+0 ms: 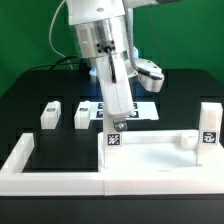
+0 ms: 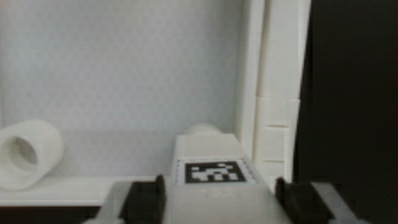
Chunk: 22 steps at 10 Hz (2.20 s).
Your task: Assemble desk
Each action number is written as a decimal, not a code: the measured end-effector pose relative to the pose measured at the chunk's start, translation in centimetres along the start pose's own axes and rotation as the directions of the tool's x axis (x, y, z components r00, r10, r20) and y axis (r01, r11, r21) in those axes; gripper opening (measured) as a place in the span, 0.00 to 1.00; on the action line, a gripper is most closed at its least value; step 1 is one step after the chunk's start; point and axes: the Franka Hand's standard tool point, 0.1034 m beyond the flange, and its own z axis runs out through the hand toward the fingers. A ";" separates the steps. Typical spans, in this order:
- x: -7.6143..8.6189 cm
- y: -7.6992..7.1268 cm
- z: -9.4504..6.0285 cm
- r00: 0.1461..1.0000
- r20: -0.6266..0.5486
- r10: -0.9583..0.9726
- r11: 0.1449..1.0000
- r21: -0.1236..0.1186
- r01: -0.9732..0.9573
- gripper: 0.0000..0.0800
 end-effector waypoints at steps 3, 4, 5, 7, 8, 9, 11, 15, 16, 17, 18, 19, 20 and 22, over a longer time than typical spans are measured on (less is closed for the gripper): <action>0.2 0.1 0.0 0.965 -0.006 -0.263 0.965 -0.009 0.263 0.62; 0.4 0.2 -0.1 0.882 -0.004 -0.471 0.882 -0.025 0.471 0.62; 0.7 0.3 -0.2 0.809 0.007 -0.588 0.808 -0.035 0.588 0.77; 1.6 0.4 -0.3 0.742 0.006 -0.670 0.742 -0.037 0.670 0.80; 1.6 0.4 -0.3 0.679 0.008 -0.734 0.678 -0.039 0.734 0.81; 1.8 0.5 -0.3 0.632 0.010 -0.775 0.631 -0.043 0.775 0.81; 1.8 -0.7 -1.0 0.225 -0.016 -0.974 0.225 -0.107 0.968 0.81; 1.8 -0.8 -0.9 0.192 -0.018 -0.981 0.192 -0.115 0.975 0.58; 1.8 -0.8 -0.8 0.230 -0.022 -0.973 0.231 -0.114 0.966 0.35; 1.8 -0.8 -0.8 0.324 -0.034 -0.945 0.326 -0.110 0.939 0.36; 1.9 -0.8 -0.9 0.394 -0.043 -0.918 0.396 -0.108 0.912 0.36; 2.0 -0.8 -0.9 0.452 -0.050 -0.891 0.455 -0.106 0.884 0.36; 2.1 -0.8 -0.9 0.542 -0.061 -0.838 0.545 -0.100 0.832 0.36; 2.0 -0.5 -0.9 0.819 -0.086 -0.568 0.823 -0.082 0.562 0.36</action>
Offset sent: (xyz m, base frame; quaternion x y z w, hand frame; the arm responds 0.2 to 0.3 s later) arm 0.0050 -0.0045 0.0041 -0.0153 -0.0138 -0.4320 0.9016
